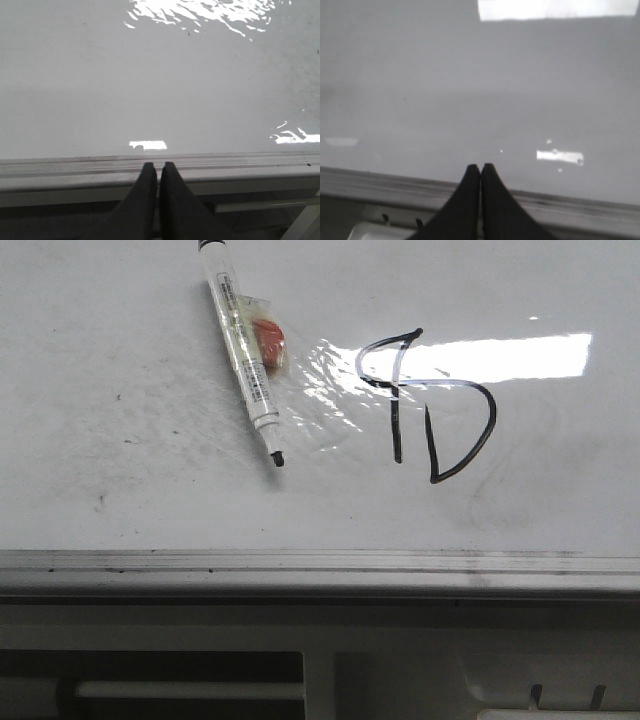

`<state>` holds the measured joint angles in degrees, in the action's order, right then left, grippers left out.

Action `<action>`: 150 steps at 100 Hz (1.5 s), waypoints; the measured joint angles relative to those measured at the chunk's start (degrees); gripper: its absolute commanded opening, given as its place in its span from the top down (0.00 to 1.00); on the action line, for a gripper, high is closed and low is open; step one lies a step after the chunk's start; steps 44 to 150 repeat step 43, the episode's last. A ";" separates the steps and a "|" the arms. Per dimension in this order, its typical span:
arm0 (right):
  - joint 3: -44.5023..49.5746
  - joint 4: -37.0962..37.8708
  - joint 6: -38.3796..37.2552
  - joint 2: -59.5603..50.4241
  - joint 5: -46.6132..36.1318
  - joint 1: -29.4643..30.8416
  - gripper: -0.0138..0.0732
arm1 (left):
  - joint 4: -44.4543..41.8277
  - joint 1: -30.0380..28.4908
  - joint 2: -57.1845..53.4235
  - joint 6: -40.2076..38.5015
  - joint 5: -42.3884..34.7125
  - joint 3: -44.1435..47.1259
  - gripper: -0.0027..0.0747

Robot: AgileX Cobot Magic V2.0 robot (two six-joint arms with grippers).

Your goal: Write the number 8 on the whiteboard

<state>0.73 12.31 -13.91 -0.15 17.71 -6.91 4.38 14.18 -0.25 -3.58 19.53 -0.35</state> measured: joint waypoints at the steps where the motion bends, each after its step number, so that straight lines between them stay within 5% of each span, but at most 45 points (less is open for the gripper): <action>1: 0.00 -0.04 0.00 0.00 0.25 0.01 0.89 | 0.00 0.00 0.00 0.00 0.00 0.00 0.99; 150: 0.00 -0.15 0.13 0.00 0.53 0.10 0.89 | 0.00 0.00 0.00 0.00 0.00 0.00 0.99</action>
